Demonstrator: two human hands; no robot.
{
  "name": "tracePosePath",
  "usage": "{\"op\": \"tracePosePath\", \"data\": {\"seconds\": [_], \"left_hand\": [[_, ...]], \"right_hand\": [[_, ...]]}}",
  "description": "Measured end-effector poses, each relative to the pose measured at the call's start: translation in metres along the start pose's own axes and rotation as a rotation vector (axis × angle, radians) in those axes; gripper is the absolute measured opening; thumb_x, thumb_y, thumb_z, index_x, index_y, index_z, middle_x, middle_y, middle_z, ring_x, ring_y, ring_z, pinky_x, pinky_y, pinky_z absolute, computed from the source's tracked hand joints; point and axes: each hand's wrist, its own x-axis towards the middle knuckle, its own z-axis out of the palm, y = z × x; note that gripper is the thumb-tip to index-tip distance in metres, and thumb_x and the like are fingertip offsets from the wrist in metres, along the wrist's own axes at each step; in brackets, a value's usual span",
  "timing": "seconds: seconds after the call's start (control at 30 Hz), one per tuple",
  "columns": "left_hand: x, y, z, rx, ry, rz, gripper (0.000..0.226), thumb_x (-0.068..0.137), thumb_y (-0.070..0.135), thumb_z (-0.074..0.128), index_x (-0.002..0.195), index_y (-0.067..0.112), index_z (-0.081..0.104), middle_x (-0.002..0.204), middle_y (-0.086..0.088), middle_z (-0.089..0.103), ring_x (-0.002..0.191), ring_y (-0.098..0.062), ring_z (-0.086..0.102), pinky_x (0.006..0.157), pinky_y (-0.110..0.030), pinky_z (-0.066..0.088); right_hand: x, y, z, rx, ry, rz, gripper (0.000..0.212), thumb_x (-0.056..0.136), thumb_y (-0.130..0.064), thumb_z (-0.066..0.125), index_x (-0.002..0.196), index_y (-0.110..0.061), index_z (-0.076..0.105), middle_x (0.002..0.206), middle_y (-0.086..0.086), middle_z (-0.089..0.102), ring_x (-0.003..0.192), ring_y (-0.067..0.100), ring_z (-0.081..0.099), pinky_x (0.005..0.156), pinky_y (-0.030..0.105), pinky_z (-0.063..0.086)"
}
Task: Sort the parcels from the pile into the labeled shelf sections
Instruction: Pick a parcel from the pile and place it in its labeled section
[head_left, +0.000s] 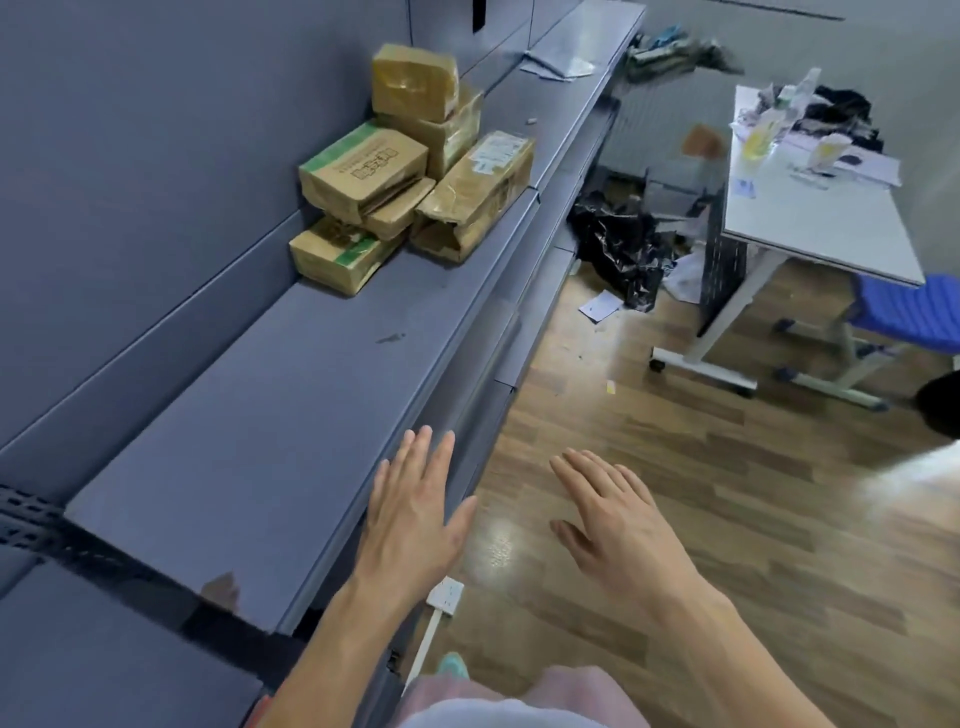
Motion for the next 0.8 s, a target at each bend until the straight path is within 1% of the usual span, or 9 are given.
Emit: {"op": "tracePosePath", "data": {"seconds": [0.1,0.3,0.5,0.63,0.7,0.8], "left_hand": [[0.028,0.0,-0.004,0.003,0.011,-0.02,0.075,0.107,0.05,0.037,0.165,0.028,-0.005,0.172,0.004,-0.013,0.156,-0.011,-0.02,0.126,-0.035,-0.012],[0.087,0.011,0.002,0.001,0.03,-0.102,0.074,0.107,0.049,0.038,0.165,0.028,-0.005,0.172,0.004,-0.014,0.156,-0.01,-0.021,0.125,-0.034,-0.012],[0.161,0.055,0.017,0.004,0.105,-0.188,0.075,0.107,0.05,0.039,0.165,0.028,-0.004,0.172,0.004,-0.012,0.156,-0.011,-0.021,0.123,-0.031,-0.013],[0.206,0.085,0.018,-0.003,0.165,-0.266,0.075,0.107,0.049,0.039,0.165,0.028,-0.003,0.173,0.004,-0.01,0.156,-0.011,-0.019,0.123,-0.032,-0.011],[0.22,0.092,0.016,-0.004,0.176,-0.301,0.075,0.107,0.048,0.04,0.165,0.027,-0.002,0.173,0.004,-0.009,0.157,-0.012,-0.019,0.125,-0.034,-0.008],[0.233,0.097,0.014,0.006,0.172,-0.358,0.074,0.107,0.047,0.04,0.165,0.027,-0.002,0.173,0.003,-0.01,0.157,-0.013,-0.018,0.126,-0.037,-0.006]], "right_hand": [[0.032,0.009,-0.001,0.012,-0.011,-0.037,0.067,0.103,-0.049,0.041,0.161,-0.03,0.015,0.168,-0.011,0.014,0.155,0.009,0.006,0.122,0.028,-0.004],[0.102,0.053,-0.01,0.024,-0.004,-0.111,0.068,0.102,-0.05,0.042,0.161,-0.032,0.015,0.167,-0.013,0.015,0.155,0.008,0.007,0.122,0.028,-0.004],[0.18,0.117,-0.032,0.015,-0.037,-0.218,0.067,0.102,-0.048,0.045,0.161,-0.028,0.022,0.166,-0.008,0.022,0.154,0.012,0.015,0.125,0.033,0.006],[0.231,0.159,-0.05,-0.015,-0.062,-0.319,0.067,0.102,-0.05,0.041,0.161,-0.029,0.017,0.167,-0.01,0.019,0.155,0.011,0.013,0.125,0.033,0.006],[0.253,0.171,-0.059,-0.017,-0.068,-0.354,0.067,0.102,-0.049,0.042,0.161,-0.028,0.018,0.167,-0.008,0.02,0.155,0.013,0.014,0.126,0.036,0.011],[0.281,0.18,-0.067,-0.012,-0.079,-0.386,0.067,0.102,-0.049,0.042,0.161,-0.029,0.017,0.168,-0.007,0.018,0.155,0.013,0.012,0.127,0.037,0.01]]}}
